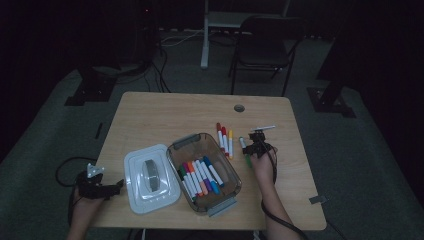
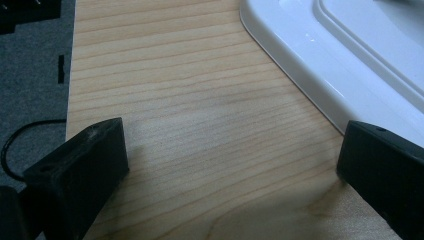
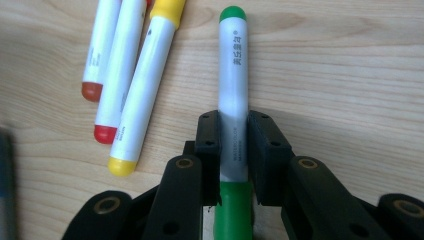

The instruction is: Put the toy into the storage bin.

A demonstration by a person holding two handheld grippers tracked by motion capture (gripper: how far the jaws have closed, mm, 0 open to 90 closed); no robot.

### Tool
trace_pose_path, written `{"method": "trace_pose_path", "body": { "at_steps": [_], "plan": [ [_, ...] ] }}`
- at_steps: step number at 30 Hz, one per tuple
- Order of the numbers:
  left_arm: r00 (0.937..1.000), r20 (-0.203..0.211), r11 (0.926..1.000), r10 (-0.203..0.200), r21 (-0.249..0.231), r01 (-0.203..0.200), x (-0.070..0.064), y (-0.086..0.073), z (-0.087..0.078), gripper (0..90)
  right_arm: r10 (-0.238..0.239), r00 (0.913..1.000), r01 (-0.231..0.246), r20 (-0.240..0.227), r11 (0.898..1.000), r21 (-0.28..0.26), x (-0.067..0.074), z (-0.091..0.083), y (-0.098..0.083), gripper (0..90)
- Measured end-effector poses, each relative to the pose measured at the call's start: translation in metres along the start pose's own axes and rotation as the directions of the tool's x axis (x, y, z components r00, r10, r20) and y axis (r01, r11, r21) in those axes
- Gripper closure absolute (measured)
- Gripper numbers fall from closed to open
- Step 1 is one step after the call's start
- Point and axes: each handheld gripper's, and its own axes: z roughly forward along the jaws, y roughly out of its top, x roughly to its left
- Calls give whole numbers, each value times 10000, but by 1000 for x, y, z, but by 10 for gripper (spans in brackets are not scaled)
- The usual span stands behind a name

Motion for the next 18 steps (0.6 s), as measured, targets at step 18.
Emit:
{"method": "trace_pose_path", "body": {
  "at_steps": [18],
  "plan": [
    [10000,0,10000,-3,1,3,0,0,0,5,-748,9839,441,-1621,9817,-1852,26,-92,3,768]
  ]
}}
